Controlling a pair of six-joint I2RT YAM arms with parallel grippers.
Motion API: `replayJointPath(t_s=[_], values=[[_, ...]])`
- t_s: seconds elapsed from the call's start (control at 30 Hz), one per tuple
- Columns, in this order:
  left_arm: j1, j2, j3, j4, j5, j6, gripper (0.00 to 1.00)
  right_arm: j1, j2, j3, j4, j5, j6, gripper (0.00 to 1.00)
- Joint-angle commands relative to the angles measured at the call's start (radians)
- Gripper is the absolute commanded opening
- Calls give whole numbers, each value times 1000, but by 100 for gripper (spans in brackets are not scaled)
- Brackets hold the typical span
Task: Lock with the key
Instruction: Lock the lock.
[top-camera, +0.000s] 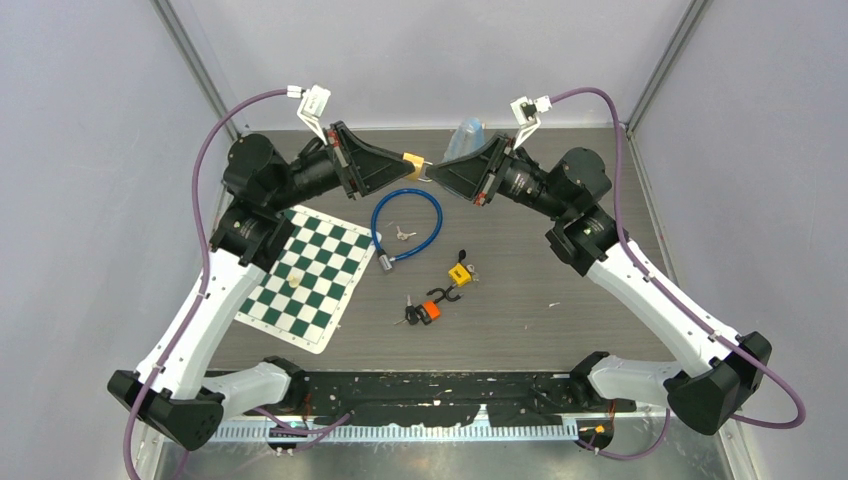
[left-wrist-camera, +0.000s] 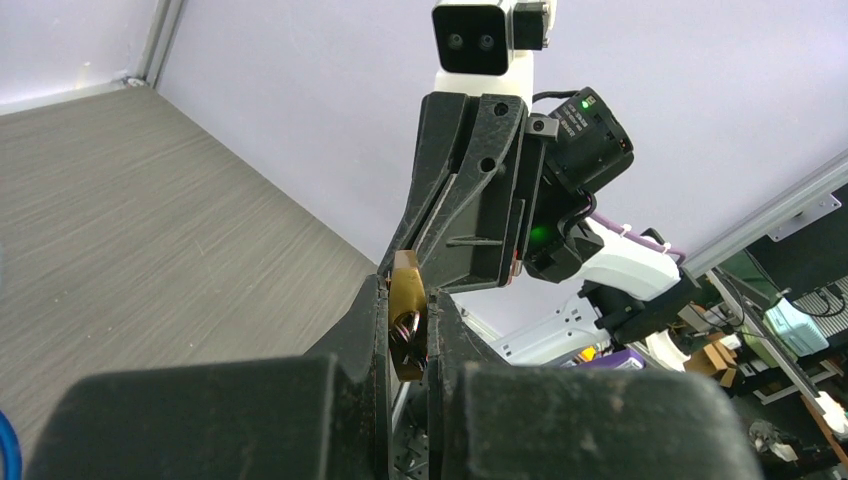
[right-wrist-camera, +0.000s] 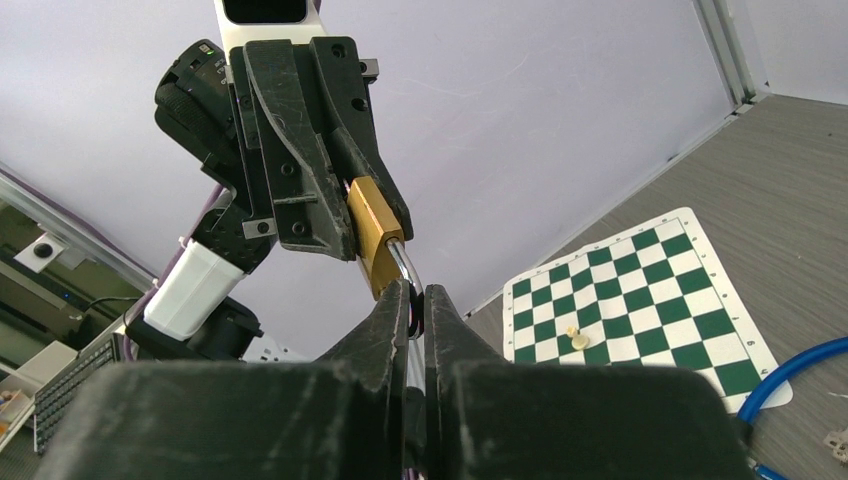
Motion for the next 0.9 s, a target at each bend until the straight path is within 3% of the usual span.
replayJointPath(t_s=[0.0, 0.67, 0.87], values=[[-107, 68, -43, 38, 131, -12, 0, 103, 46, 43, 75, -63, -4, 5], [-126, 93, -174, -63, 122, 88, 0, 144, 62, 80, 78, 2, -39, 5], [-128, 114, -191, -53, 119, 77, 0, 146, 41, 37, 166, 26, -9, 5]])
